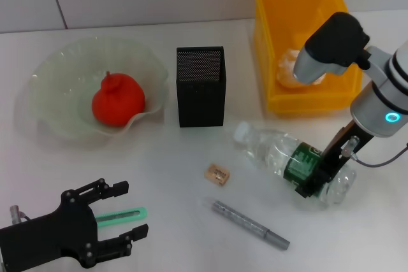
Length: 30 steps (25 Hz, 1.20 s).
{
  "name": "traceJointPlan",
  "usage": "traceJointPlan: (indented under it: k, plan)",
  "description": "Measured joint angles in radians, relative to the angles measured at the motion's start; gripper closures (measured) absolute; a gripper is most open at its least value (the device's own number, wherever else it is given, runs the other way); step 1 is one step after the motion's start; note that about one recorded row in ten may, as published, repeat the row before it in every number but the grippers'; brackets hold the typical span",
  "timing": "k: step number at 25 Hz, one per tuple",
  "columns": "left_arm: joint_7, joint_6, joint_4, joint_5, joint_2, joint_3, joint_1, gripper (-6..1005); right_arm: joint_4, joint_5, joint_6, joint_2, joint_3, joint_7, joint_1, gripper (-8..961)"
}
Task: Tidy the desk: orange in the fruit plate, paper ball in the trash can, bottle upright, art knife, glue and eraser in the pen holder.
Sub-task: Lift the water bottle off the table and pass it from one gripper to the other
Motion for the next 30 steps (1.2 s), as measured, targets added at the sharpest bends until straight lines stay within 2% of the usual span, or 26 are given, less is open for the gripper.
traceJointPlan:
  k: [6, 14, 17, 21, 24, 29, 30]
  plan:
    - [0.000, 0.000, 0.000, 0.000, 0.000, -0.001, -0.001, 257, -0.090, 0.050, -0.003, -0.001, 0.046, -0.052, -0.062, 186]
    - [0.002, 0.000, 0.001, -0.001, 0.000, -0.001, -0.004, 259, -0.105, 0.157, -0.007, -0.003, 0.140, -0.152, -0.124, 186]
    - [0.008, 0.002, 0.000, -0.023, -0.001, -0.001, -0.003, 260, -0.112, 0.244, -0.022, -0.003, 0.198, -0.235, -0.159, 186]
    - [0.019, 0.029, -0.029, -0.106, -0.002, -0.001, 0.006, 261, -0.115, 0.349, -0.029, -0.003, 0.288, -0.378, -0.219, 186]
    - [0.028, 0.053, -0.097, -0.228, -0.001, -0.002, 0.004, 261, -0.086, 0.480, -0.026, -0.003, 0.340, -0.530, -0.276, 186]
    - [0.018, 0.111, -0.216, -0.416, 0.000, -0.002, -0.015, 263, -0.002, 0.662, -0.027, -0.003, 0.363, -0.754, -0.341, 187]
    - [0.018, 0.111, -0.216, -0.416, 0.000, -0.002, -0.015, 263, 0.019, 0.680, -0.028, -0.002, 0.363, -0.788, -0.346, 187]
